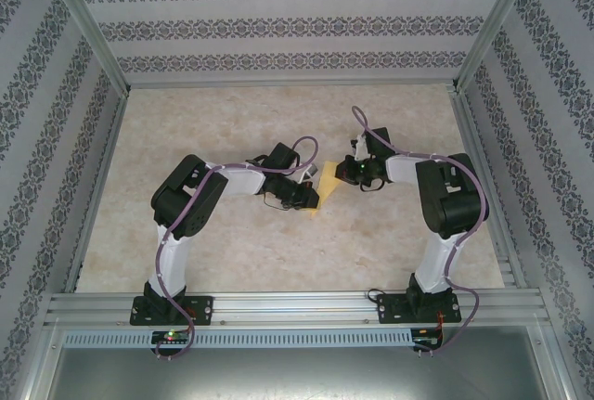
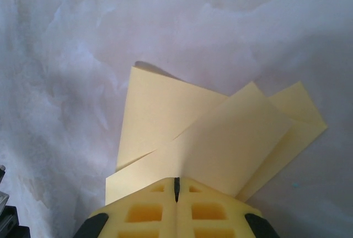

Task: Fold a paper plane with a square sheet of paper (fold left side to right side)
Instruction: Fold the wing for the fifth time at the center of the table.

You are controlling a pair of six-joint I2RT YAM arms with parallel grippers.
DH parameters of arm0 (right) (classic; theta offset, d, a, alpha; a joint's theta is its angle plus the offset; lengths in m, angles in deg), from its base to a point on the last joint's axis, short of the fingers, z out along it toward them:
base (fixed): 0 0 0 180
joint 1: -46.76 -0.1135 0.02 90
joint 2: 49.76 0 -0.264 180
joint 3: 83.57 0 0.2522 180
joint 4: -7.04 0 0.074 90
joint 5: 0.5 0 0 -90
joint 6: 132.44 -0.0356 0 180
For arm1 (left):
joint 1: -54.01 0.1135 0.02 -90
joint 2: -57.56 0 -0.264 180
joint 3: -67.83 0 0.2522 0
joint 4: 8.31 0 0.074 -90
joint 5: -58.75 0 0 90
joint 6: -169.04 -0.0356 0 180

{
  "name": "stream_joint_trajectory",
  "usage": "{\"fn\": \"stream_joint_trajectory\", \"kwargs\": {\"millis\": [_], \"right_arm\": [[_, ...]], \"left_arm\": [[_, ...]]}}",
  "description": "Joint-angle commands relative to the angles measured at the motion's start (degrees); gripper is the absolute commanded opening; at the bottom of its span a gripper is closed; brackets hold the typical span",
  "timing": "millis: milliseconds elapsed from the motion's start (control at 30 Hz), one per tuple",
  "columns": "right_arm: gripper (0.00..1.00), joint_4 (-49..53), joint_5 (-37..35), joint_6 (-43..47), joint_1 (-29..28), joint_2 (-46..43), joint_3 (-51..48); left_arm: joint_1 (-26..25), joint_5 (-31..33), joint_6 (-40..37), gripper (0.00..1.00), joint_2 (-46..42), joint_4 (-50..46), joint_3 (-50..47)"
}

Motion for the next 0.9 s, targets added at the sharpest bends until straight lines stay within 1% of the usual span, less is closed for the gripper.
{"fn": "stream_joint_trajectory", "kwargs": {"millis": [0,200,600,867], "right_arm": [[0.02,2.6,-3.7,2.2,1.7,1.4,1.7],[0.02,3.9,-4.3,2.9,3.1,2.3,3.1],[0.03,4.2,-3.4,2.0,4.3,3.7,5.2],[0.03,4.3,-2.4,1.9,4.6,4.1,5.1]], "left_arm": [[-0.2,3.0,-1.7,0.10,2.4,-5.3,-1.8],[-0.2,3.1,-1.7,0.10,2.6,-5.3,-1.8],[-0.2,3.1,-1.4,0.10,2.6,-5.0,-2.2],[-0.3,3.2,-2.3,0.10,0.7,-6.3,-3.9]]}}
